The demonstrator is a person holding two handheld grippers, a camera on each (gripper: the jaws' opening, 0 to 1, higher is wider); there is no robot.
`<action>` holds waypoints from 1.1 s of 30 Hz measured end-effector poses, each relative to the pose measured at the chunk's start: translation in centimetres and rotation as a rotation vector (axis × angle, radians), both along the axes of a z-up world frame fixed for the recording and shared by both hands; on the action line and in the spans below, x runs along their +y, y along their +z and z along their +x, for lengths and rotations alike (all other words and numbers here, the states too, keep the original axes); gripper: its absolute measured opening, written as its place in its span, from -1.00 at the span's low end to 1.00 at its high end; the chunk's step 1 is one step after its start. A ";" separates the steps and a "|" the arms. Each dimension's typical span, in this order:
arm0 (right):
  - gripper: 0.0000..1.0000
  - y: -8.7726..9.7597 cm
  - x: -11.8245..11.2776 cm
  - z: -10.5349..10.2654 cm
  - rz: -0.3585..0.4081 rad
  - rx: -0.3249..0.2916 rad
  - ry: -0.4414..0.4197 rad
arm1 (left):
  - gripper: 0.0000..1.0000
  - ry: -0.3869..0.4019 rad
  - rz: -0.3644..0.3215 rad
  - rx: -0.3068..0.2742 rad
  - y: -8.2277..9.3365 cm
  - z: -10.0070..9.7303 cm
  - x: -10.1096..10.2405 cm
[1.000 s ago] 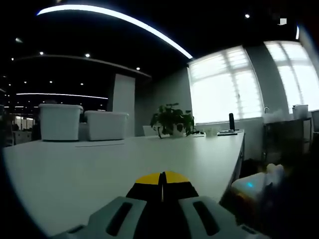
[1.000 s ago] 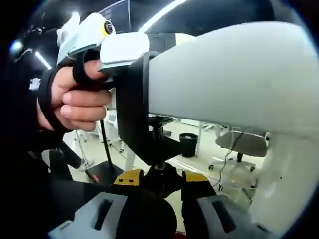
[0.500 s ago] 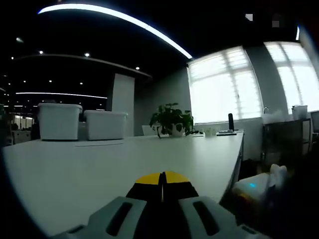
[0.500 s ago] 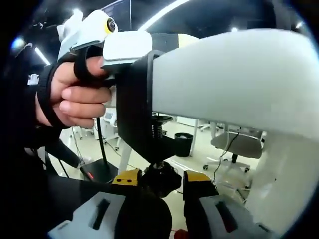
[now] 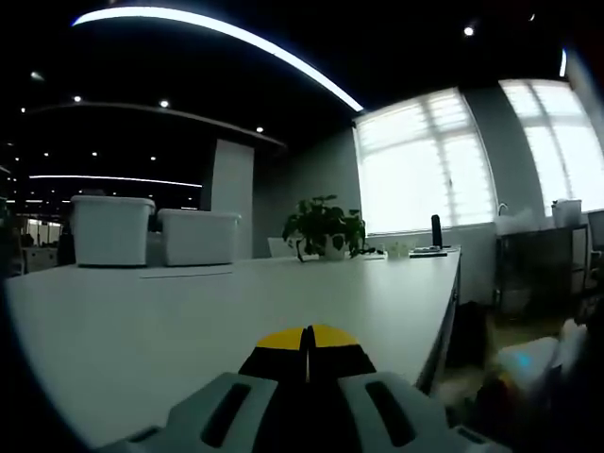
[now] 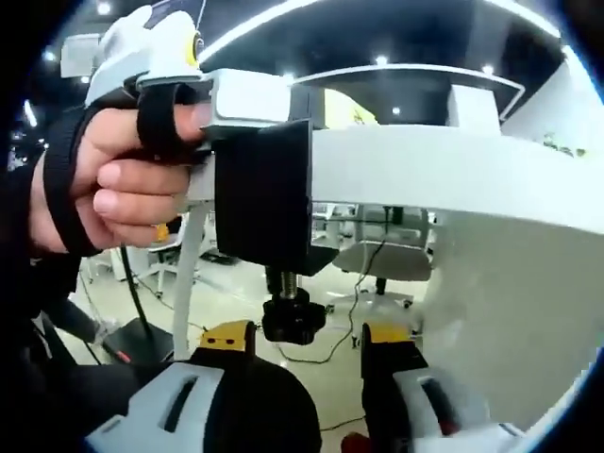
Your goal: Clamp the fixed fixture on the desktop, loosen the retaining clip, secure it to the edge of the desk, and tighten the retaining clip.
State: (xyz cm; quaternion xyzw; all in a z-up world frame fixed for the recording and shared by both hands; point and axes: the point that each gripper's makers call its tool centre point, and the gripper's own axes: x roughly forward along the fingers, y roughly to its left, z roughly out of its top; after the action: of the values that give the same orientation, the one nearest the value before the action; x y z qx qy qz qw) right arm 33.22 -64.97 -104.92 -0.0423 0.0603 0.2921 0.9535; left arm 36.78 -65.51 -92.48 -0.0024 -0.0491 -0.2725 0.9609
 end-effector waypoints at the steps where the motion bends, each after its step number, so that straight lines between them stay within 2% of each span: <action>1: 0.00 0.2 -0.1 -0.1 0.016 -0.004 -0.037 | -0.98 0.000 0.000 0.000 0.0 0.0 0.0; 4: 0.02 -0.1 -0.3 0.3 0.015 0.006 -0.151 | -0.98 0.001 0.002 -0.005 0.1 0.0 0.0; 6: 0.05 0.0 0.4 0.4 0.026 0.010 -0.175 | -0.98 0.000 0.002 -0.004 0.0 0.0 0.0; 15: 0.03 0.1 1.0 1.3 0.025 0.018 -0.198 | -0.98 -0.002 0.003 -0.008 0.1 -0.1 0.0; 16: -0.02 -0.1 0.9 1.5 0.023 0.024 -0.203 | -0.98 -0.001 0.004 -0.009 0.1 -0.1 0.0; 18: -0.30 -0.1 0.9 1.5 0.019 0.023 -0.204 | -0.98 -0.001 0.004 -0.009 0.1 -0.1 0.0; 22: -0.45 0.0 1.3 1.4 0.021 0.017 -0.201 | -0.98 -0.001 0.005 -0.010 0.1 -0.2 0.0; 33: -0.48 0.0 1.6 1.4 0.027 0.017 -0.191 | -0.98 -0.001 0.006 -0.013 0.1 -0.3 0.0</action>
State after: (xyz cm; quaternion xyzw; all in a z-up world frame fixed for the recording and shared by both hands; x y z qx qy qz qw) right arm 34.58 -63.39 -104.96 -0.0210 0.0681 0.2008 0.9770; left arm 36.53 -65.49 -92.39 0.0022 -0.0544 -0.2732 0.9604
